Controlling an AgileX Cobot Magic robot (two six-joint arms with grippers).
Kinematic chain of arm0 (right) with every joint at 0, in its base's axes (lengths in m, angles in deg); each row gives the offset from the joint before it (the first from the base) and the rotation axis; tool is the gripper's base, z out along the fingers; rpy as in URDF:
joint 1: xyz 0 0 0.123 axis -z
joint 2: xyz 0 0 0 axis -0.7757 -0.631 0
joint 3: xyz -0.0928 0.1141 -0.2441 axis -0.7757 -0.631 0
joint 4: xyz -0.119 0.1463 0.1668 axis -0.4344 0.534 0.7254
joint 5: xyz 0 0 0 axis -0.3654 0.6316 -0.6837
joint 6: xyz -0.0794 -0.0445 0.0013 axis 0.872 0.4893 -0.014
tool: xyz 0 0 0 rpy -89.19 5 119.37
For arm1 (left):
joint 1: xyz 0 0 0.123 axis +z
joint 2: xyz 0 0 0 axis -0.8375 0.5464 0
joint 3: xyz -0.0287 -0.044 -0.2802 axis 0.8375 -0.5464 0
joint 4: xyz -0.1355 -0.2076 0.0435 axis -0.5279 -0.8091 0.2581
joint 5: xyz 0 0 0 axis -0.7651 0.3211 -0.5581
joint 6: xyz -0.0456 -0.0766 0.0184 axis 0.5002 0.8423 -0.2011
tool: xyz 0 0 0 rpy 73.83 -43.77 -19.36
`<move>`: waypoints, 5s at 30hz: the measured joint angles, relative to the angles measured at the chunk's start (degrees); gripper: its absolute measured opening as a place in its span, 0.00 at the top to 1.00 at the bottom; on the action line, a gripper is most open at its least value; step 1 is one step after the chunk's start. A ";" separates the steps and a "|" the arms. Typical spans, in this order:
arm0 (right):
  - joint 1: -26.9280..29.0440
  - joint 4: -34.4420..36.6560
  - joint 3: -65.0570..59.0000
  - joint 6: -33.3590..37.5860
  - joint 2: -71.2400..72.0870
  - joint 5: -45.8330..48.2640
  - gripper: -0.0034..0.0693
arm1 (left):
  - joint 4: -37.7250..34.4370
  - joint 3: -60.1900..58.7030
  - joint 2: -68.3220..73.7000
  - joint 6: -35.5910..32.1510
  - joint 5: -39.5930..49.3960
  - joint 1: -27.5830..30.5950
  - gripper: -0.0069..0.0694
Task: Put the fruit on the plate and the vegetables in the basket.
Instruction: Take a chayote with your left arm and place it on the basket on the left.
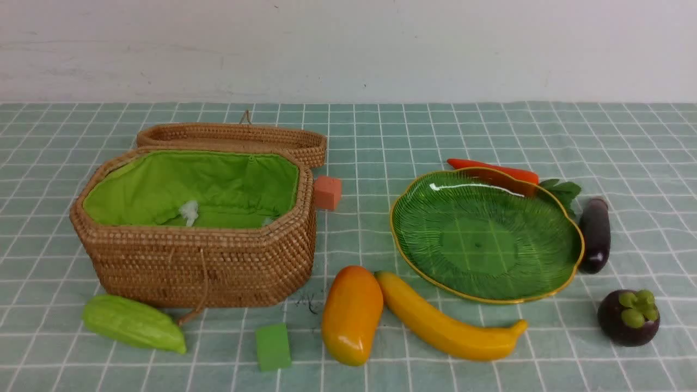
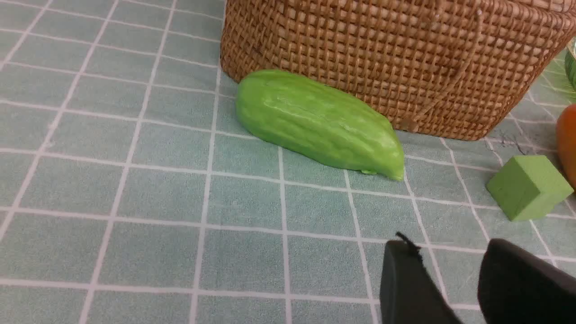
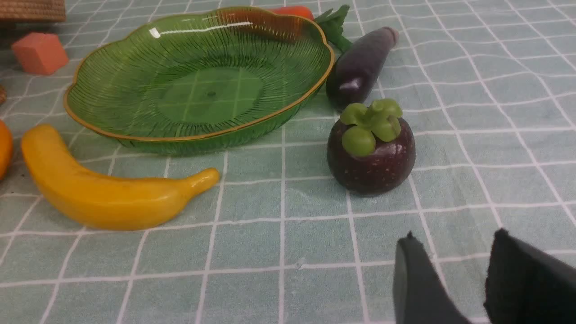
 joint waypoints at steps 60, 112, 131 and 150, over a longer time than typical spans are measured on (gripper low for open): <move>-3.77 19.47 12.95 -13.31 -1.63 7.23 0.74 | -20.09 37.71 48.86 -25.43 30.31 0.01 0.93; -18.27 24.29 57.34 29.82 -23.93 51.25 0.74 | 1.04 46.92 90.66 -106.67 3.95 0.01 0.18; -18.27 25.62 57.34 29.82 -23.93 51.25 0.72 | 4.52 47.04 92.38 -102.71 5.68 0.01 0.35; -18.27 27.90 57.34 27.03 -23.98 28.06 0.69 | 17.54 64.93 74.79 -64.83 9.38 -10.25 0.35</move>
